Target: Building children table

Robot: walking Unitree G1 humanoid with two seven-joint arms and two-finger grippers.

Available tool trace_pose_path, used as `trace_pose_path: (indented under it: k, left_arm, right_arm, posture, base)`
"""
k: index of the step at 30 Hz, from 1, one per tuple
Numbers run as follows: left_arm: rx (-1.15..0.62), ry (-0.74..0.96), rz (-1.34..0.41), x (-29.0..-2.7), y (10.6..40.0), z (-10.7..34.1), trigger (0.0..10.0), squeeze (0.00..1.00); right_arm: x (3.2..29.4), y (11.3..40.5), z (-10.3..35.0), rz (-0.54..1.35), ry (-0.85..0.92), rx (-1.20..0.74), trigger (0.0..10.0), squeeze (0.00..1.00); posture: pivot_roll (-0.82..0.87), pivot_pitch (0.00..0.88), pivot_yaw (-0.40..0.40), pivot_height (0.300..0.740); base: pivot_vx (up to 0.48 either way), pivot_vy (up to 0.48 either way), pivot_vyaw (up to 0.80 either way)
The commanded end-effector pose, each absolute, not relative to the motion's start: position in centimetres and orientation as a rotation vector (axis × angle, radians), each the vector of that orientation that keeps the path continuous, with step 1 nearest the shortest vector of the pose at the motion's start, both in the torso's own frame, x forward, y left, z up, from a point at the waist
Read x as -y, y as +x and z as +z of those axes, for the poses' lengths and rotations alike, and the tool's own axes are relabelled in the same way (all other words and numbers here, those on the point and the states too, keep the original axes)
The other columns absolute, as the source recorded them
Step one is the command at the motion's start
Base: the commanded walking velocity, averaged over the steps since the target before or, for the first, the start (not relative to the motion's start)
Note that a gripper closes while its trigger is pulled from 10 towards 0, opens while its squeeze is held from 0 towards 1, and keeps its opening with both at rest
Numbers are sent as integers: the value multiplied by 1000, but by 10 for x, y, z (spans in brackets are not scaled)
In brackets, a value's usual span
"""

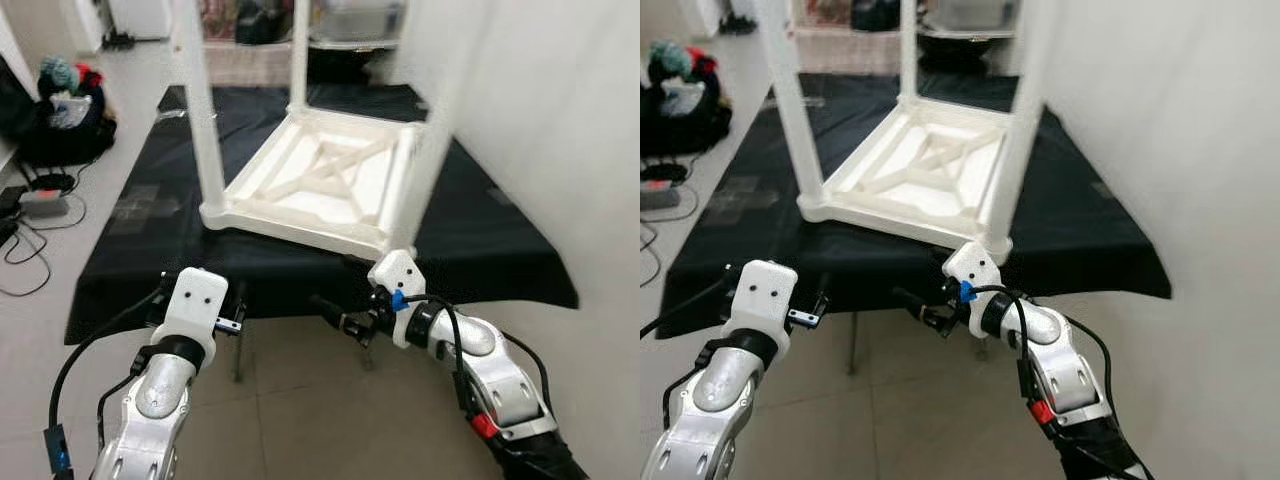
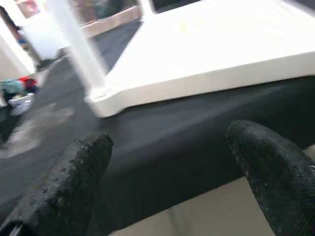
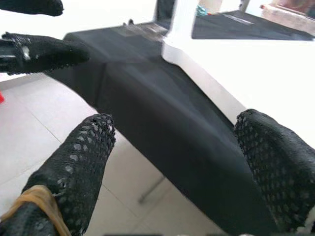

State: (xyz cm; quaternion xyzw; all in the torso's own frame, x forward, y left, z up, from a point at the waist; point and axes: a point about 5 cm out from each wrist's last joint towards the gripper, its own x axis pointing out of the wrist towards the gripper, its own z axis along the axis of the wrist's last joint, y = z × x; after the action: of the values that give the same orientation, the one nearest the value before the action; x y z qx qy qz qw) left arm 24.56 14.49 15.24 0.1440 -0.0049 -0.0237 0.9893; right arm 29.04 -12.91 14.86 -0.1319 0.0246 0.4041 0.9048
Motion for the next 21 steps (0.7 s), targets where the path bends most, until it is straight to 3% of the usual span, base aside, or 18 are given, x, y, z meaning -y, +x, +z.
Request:
trace_pose_path:
  k: [1, 4, 12, 21]
  left_arm:
    - [6, 277, -54, -143, 247, 150, 10000, 0]
    - [9, 272, -49, -143, 248, 150, 10000, 0]
    - [14, 235, -18, -148, 250, 152, 10000, 0]
    - [15, 238, 3, -150, 253, 152, 10000, 0]
  right_arm:
    - [129, 292, 149, 828, -291, -37, 10000, 0]
    - [130, 293, 149, 822, -296, -36, 10000, 0]
    - [143, 302, 148, 736, -383, -65, 10000, 0]
    - [151, 315, 149, 598, -408, -94, 10000, 0]
  posture:
    - [-49, 54, -66, 740]
    - [-51, 55, -66, 740]
    - [-55, 58, -63, 740]
    - [-56, 61, -64, 740]
  base:
    - [0, -472, 0]
    - [0, -437, 0]
    - [0, 0, 0]
    - [0, 422, 0]
